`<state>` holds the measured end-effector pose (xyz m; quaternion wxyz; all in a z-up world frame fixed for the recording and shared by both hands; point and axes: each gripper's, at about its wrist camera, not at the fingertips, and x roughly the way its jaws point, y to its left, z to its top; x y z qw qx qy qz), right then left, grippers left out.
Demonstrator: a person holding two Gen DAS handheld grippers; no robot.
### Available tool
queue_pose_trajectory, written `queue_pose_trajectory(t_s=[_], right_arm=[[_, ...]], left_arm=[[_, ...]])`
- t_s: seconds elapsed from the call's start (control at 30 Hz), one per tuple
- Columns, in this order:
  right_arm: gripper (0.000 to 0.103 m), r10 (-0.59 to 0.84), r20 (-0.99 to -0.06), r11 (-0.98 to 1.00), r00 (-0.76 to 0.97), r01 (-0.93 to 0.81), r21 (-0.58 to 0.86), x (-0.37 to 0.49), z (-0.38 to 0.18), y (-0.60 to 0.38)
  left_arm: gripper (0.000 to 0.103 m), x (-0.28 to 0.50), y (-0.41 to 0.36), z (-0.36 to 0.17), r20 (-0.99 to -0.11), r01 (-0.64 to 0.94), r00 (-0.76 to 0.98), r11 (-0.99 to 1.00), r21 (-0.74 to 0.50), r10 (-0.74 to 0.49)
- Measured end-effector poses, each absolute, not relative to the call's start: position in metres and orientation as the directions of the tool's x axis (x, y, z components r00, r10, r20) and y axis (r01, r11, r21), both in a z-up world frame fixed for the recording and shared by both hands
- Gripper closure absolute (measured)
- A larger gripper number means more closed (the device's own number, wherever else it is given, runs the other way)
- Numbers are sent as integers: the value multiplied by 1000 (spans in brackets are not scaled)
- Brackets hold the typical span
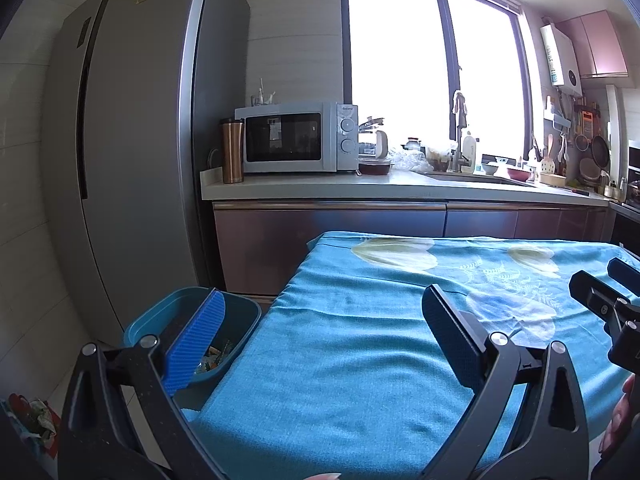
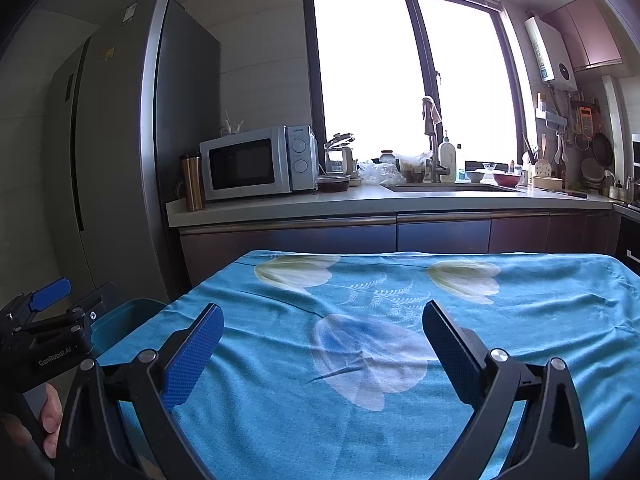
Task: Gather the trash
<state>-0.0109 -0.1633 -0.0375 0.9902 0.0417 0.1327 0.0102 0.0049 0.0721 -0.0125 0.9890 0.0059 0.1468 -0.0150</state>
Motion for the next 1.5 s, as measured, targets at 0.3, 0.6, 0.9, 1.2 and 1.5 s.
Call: queue_pose_trajectory(t_s=[0.3,0.6,0.9,1.2,1.5], right_arm=[[7,31,-260,997,965,-10,82,-11,-37,-163],[7,29,-259,996,965,-8,84,-11,-36,-165],[7,27,-261,996,965,-4,89,-9,-37,-167],[7,30,-264,996,964,-6,93,-8,-36,-169],[7,34,-272,995,962,-8,96,-6,-38,-172]], left_arm=[[6,4,73,-13,-287,29,958,1000,8,-25],[6,3,74,-11,-283,30,959,1000,10,-26],[6,3,74,-10,-281,26,960,1000,12,-22],[6,4,74,-9,-283,22,959,1000,10,-18],[6,4,75,-9,-284,21,959,1000,8,-18]])
